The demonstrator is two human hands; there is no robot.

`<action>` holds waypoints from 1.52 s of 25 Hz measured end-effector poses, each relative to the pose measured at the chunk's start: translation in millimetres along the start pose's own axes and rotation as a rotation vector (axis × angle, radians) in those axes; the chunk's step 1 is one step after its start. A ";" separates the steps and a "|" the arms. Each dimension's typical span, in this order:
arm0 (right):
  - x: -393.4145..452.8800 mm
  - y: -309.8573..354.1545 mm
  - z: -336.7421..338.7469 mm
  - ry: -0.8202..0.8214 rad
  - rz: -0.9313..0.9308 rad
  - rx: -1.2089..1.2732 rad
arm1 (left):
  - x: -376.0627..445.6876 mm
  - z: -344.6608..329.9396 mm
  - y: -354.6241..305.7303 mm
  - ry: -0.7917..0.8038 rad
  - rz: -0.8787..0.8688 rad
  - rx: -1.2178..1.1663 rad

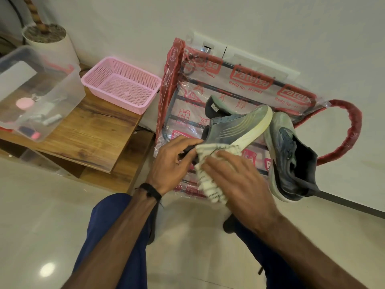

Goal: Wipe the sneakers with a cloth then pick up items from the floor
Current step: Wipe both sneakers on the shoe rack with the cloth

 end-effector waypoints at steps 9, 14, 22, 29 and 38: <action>0.5 2.1 15.2 0.139 0.112 -0.116 | -1.3 -5.3 -6.2 0.003 -0.018 -0.035; 9.2 -57.8 26.0 0.115 -0.240 0.044 | 0.1 -5.8 -8.1 -0.054 0.025 -0.055; 12.2 32.6 20.5 0.350 -0.020 -0.095 | 1.3 -6.0 -4.4 -0.030 0.021 -0.121; 8.0 10.8 19.3 0.212 -0.032 -0.188 | 3.3 -5.1 -3.5 -0.018 0.010 -0.110; 29.4 -82.1 21.7 0.096 -0.389 0.100 | 4.1 -4.4 -3.6 -0.052 0.017 -0.081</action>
Point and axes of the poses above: each hand's wrist, its own x-axis towards the middle knuckle, its own z-axis out of the back of the hand, y = z × x, the point moved 6 cm from there along x, towards the middle knuckle, and after that the axes turned 15 degrees about y, right-handed, at the moved point
